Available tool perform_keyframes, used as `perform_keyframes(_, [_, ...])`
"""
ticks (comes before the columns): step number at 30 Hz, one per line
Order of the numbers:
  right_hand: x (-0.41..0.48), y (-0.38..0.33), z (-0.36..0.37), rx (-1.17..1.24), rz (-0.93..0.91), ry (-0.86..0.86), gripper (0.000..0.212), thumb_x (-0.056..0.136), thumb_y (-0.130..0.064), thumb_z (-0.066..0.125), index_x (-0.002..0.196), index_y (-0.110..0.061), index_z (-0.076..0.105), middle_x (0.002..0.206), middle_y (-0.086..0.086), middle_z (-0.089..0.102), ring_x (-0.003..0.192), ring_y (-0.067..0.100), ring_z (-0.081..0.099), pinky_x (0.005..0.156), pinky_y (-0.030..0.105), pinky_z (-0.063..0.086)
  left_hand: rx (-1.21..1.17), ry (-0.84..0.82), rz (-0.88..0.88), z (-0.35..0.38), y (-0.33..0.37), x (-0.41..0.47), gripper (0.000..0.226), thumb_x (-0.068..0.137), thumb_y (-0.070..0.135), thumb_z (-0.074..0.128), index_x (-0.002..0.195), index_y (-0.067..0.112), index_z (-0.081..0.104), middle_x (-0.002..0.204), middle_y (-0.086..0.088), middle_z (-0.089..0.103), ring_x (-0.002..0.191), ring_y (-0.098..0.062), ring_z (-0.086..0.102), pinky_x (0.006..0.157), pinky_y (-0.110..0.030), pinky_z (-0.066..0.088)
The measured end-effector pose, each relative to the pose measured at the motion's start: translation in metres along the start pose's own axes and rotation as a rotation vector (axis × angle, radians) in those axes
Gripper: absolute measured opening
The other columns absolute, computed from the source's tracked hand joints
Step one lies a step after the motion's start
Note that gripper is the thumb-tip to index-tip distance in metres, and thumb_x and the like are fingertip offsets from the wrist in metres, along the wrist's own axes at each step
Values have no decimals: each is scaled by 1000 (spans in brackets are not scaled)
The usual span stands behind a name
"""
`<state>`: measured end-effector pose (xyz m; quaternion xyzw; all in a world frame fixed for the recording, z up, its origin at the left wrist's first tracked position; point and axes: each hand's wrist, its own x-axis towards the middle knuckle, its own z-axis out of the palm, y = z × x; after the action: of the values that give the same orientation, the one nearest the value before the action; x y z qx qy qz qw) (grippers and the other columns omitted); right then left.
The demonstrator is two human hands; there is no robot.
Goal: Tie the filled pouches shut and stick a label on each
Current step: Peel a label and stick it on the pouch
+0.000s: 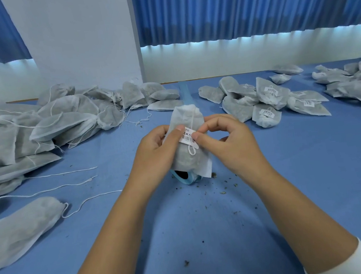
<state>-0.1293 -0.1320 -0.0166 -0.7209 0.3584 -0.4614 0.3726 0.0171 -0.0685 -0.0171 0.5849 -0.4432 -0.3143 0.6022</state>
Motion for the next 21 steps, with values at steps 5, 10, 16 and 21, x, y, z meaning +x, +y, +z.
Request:
perform_keyframes(5, [0, 0, 2, 151, 56, 43, 23, 79, -24, 79, 97, -30, 66, 112, -8, 65, 92, 5, 65, 77, 19, 51, -9, 10, 24, 3, 0, -1, 18, 98, 30, 59, 92, 16, 70, 79, 6, 72, 73, -7, 65, 73, -35, 54])
perform_keyframes(10, [2, -4, -3, 303, 268, -94, 20, 87, -31, 71, 105, -23, 66, 90, -6, 75, 79, 9, 71, 65, 24, 55, -50, 58, 23, 5, -1, 0, 25, 98, 38, 58, 89, 18, 69, 79, 6, 73, 74, -8, 67, 75, -38, 56])
perform_keyframes(16, [4, -3, -6, 499, 378, -161, 11, 90, -15, 64, 81, -15, 72, 81, 5, 73, 73, 16, 67, 65, 31, 55, -16, -8, 3, 3, 0, -1, 22, 94, 37, 65, 89, 18, 73, 81, 6, 71, 75, -6, 65, 73, -34, 53])
perform_keyframes(21, [4, -1, -4, 561, 390, -185, 9, 92, -14, 62, 90, -10, 70, 86, 7, 74, 76, 18, 69, 64, 30, 54, -34, 13, -36, 6, 1, -2, 20, 97, 30, 62, 94, 13, 73, 96, -11, 75, 85, -18, 67, 86, -49, 56])
